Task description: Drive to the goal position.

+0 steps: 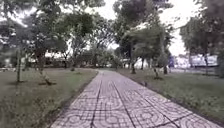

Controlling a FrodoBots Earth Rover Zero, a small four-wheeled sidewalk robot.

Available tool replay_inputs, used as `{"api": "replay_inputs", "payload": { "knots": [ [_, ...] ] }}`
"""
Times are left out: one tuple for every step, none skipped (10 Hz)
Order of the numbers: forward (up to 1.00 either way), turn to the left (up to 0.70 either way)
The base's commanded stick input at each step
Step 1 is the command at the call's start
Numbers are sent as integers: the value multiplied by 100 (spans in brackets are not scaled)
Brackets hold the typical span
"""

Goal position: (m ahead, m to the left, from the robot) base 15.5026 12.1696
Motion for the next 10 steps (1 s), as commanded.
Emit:
{"api": "replay_inputs", "payload": {
  "knots": [
    [100, 0],
    [100, 0],
    [100, 0],
    [100, 0],
    [100, 0],
    [100, 0],
    [100, 0],
    [100, 0],
    [100, -1],
    [100, -19]
  ]
}}
